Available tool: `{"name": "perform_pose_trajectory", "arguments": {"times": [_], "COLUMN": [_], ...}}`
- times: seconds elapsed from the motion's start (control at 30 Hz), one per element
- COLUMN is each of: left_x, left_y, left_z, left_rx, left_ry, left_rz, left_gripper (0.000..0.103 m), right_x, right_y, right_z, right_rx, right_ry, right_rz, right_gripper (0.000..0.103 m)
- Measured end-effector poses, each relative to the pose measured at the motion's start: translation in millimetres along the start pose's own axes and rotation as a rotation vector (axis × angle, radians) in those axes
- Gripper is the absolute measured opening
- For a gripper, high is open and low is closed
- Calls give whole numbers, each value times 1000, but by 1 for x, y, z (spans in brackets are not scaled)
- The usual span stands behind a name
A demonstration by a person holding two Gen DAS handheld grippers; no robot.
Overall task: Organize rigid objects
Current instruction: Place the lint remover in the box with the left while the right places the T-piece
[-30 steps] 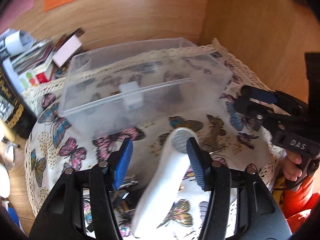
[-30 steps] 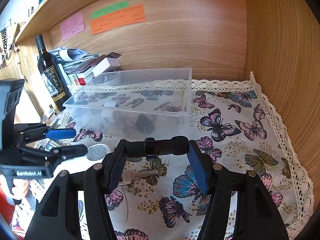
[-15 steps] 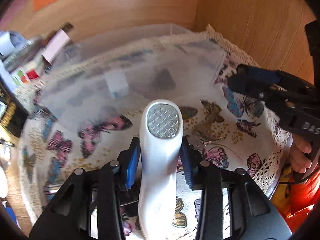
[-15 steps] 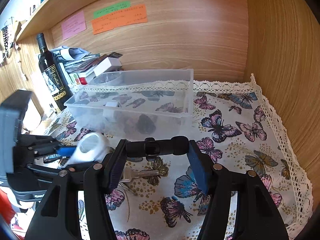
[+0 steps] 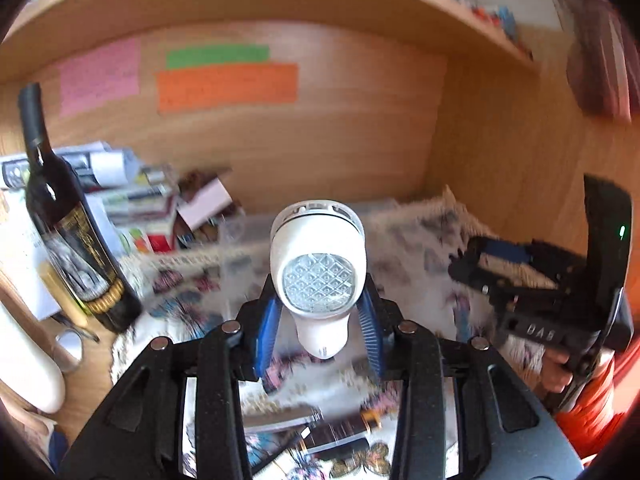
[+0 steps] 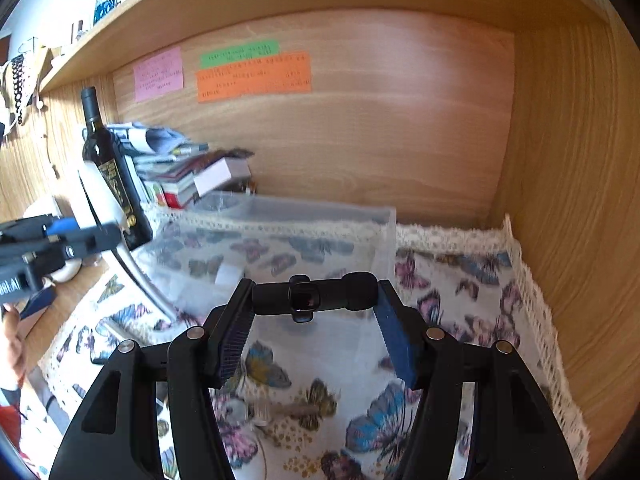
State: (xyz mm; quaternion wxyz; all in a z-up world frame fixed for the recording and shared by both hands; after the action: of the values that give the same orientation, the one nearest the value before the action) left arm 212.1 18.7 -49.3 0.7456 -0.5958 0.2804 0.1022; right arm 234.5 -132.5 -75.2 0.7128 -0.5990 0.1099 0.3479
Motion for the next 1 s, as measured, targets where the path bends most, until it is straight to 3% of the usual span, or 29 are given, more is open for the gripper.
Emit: {"name": "perform_pose_trajectory", "arguments": {"times": [0.2, 0.43, 0.8, 1.0], "left_x": [-4, 17, 89, 109], "left_y": [-35, -47, 1, 14], "left_z": [26, 44, 44, 37], "left_rx": [-17, -4, 35, 45], "left_ry": [-53, -128, -116, -91], "left_rz": [-62, -78, 126, 177], "left_gripper": [37, 37, 37, 37], "right_x": [11, 35, 83, 106], "right_y": [-22, -24, -5, 10], "right_z": [7, 11, 6, 11], "right_rx": [-16, -27, -9, -15], "right_ry": [-10, -4, 20, 7], "right_rz": [-20, 9, 119, 187], "right_gripper": [57, 57, 57, 58]}}
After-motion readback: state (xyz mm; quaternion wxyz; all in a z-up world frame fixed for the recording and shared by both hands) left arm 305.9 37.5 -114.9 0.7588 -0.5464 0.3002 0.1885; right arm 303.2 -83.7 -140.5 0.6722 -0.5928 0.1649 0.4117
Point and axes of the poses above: each gripper's, at about its wrist camera, not at the fingertips, and x roughly the way its jaws point, z to its left, y to its underside, the point moved 9 cm from there along x, roughly the way its jaws point, and after that the axes turned 15 degrees about x, right-handed, at the moved point
